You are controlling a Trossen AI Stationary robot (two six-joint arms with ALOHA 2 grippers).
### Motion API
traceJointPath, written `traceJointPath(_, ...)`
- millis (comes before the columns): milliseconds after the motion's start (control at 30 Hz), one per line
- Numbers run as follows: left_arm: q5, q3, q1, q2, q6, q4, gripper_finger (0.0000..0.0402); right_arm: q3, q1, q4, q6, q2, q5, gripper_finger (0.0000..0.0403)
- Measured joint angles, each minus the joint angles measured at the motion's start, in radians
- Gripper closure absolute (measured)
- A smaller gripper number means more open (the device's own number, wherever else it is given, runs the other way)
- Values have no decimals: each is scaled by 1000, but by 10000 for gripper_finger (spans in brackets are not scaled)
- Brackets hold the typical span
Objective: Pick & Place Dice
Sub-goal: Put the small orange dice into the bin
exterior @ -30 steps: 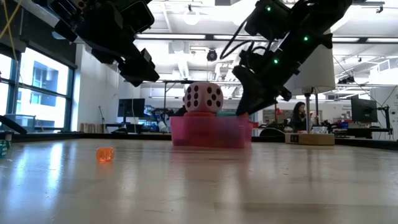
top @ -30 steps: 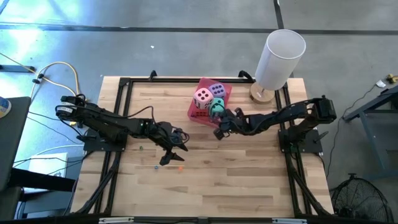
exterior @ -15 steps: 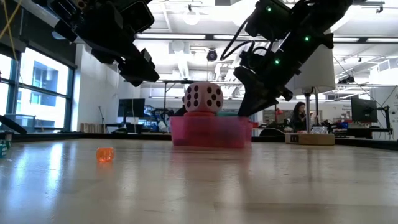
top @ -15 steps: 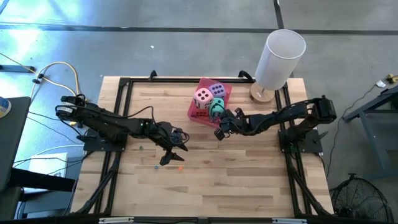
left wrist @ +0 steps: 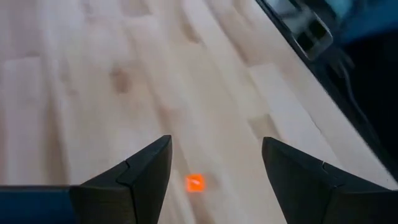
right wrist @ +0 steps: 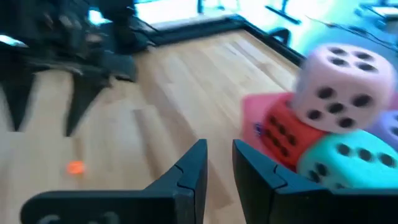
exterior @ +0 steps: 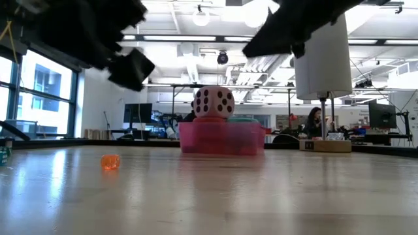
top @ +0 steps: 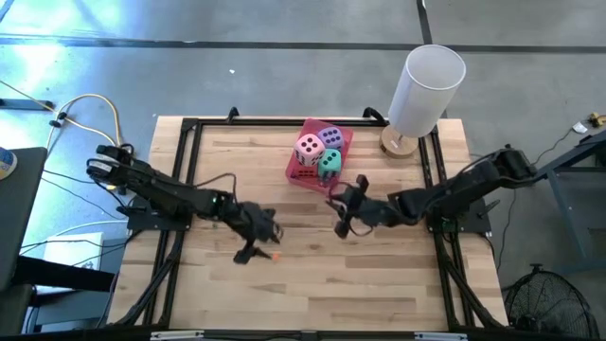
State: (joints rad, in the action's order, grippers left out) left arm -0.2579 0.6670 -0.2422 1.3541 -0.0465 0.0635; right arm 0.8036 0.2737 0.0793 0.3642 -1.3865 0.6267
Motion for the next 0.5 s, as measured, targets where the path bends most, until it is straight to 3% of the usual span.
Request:
traceJointPath(100, 59, 0, -82, 29, 55, 12, 159, 0, 45, 40, -37, 1, -1, 338)
traceJointPath(333, 401, 0, -200, 126, 117, 27, 159, 0, 106, 142, -112, 1, -8, 338)
traceJointPath(500, 358, 0, -206, 192, 44, 76, 159, 0, 138, 180, -133, 1, -20, 338)
